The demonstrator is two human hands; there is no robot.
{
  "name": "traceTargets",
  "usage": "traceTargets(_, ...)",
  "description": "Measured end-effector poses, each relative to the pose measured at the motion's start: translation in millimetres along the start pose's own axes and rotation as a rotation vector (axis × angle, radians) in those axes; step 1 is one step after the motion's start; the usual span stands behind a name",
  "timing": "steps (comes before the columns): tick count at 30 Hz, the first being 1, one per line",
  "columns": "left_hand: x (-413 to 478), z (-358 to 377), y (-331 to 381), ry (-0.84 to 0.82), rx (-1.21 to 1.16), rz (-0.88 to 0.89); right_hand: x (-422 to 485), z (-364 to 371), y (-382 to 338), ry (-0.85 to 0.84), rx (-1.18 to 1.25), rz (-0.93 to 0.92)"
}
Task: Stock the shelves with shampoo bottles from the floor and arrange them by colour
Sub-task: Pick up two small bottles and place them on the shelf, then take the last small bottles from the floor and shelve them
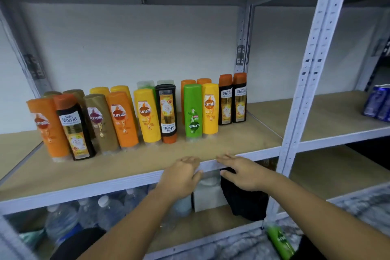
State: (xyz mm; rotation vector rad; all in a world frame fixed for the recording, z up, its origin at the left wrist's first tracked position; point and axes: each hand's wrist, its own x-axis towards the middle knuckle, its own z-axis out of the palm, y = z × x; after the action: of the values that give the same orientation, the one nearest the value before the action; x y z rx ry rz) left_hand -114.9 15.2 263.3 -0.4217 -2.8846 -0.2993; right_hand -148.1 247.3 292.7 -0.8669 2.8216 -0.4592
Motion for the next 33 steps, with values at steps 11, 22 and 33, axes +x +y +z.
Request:
traceTargets(11,-61,35,67,-0.208,-0.173,0.134,-116,43,-6,-0.027,0.012,0.217)
traceTargets(22,-72,159,113,-0.481,-0.452,0.088,-166,137,78,-0.213,0.069,0.557)
traceTargets(33,-32,279,114,-0.561,-0.548,0.015,-116,230,190,-0.252,0.124,0.775)
